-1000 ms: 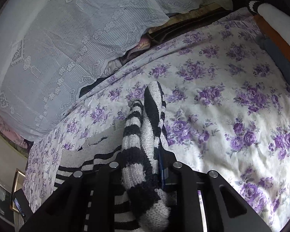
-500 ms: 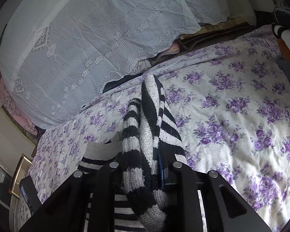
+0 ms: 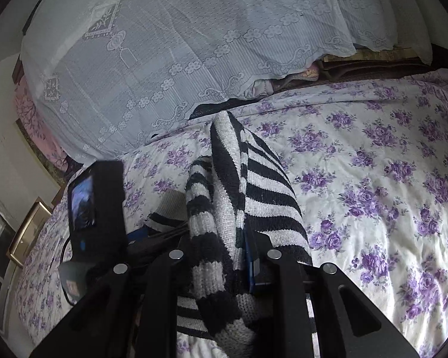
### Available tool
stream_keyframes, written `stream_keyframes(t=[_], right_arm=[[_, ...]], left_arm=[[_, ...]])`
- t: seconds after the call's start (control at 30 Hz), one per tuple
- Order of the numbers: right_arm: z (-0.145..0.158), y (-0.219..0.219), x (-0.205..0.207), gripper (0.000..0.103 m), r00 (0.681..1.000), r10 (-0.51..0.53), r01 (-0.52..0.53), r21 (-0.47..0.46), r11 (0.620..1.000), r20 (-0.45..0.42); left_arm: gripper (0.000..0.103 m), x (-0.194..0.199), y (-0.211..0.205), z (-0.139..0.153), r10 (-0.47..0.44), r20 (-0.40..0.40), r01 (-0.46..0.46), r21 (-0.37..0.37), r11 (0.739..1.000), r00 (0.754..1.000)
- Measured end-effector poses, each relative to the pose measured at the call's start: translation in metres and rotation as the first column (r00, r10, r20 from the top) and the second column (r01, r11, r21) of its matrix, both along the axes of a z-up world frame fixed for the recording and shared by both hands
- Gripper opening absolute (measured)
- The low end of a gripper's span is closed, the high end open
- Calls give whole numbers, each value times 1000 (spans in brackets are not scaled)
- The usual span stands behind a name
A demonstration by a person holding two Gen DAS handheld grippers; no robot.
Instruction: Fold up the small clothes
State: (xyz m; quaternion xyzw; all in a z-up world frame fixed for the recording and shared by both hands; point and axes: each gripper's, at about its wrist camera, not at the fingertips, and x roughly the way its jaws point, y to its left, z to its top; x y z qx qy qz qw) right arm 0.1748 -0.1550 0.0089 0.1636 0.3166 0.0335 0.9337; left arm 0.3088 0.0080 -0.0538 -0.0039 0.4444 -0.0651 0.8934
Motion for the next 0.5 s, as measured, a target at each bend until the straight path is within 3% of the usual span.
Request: stream_keyframes(t=[0.13, 0.27, 0.4, 0.5], right_arm=[[-2, 13, 3, 21, 999, 32, -32, -26, 999, -10], [2, 24, 2, 21, 999, 36, -34, -106, 994, 13], [1, 29, 2, 21, 999, 50, -48, -115, 992, 9], [5, 35, 6, 21, 998, 56, -55, -102, 993, 4]], left_arm=[[98, 14, -12, 9, -22, 27, 22, -18, 1000, 999], [98, 8, -17, 23, -11, 116, 5, 48, 999, 993], [96, 6, -3, 29, -12, 126, 14, -16, 1000, 992], [94, 2, 4, 37, 14, 153, -13, -12, 1000, 988]])
